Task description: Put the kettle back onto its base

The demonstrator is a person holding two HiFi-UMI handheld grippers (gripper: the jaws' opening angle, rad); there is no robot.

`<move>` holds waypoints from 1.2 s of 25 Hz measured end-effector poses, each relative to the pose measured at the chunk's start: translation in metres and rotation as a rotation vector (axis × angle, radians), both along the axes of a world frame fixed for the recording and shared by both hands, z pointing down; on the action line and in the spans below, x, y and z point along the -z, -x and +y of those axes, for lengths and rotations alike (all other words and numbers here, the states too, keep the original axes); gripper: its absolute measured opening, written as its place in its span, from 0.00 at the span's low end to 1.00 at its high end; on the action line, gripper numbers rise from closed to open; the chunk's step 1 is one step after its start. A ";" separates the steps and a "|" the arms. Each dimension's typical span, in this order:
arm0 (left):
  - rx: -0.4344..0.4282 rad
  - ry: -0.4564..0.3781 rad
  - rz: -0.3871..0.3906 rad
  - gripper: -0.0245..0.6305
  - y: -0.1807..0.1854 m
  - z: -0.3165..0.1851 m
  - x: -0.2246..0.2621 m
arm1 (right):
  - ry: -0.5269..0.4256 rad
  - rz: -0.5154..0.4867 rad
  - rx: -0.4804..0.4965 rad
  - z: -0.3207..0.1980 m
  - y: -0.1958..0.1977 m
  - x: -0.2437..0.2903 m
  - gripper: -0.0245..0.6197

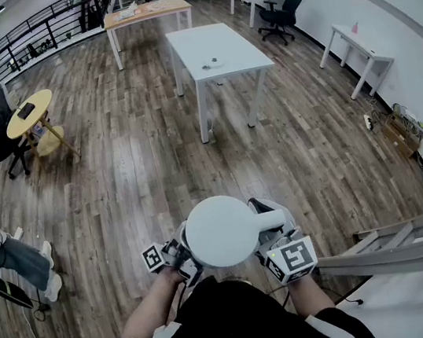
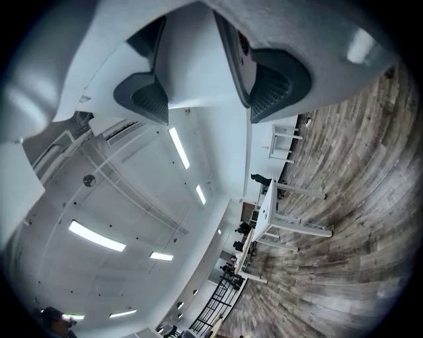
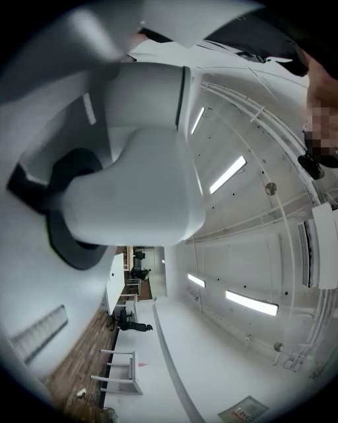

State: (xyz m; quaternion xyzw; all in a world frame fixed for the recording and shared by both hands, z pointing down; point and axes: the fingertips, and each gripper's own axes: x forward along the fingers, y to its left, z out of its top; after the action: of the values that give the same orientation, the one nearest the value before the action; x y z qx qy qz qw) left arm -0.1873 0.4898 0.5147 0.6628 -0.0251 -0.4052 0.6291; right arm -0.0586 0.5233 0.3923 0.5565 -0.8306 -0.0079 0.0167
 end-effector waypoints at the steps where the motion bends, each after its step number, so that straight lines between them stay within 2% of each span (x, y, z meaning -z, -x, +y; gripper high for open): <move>1: -0.001 0.001 -0.001 0.63 -0.002 0.000 0.001 | 0.001 0.000 0.000 0.000 -0.002 0.001 0.05; 17: -0.022 -0.004 -0.009 0.63 -0.028 0.004 -0.003 | -0.008 0.001 -0.009 0.008 -0.026 0.000 0.05; 30: -0.038 -0.016 -0.008 0.63 -0.088 0.014 -0.004 | -0.020 0.000 -0.019 0.022 -0.086 -0.002 0.05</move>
State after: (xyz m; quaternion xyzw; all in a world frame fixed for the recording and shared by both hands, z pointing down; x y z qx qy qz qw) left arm -0.0988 0.5041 0.5189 0.6698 -0.0119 -0.3907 0.6314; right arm 0.0277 0.5454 0.3938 0.5645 -0.8252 -0.0160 0.0110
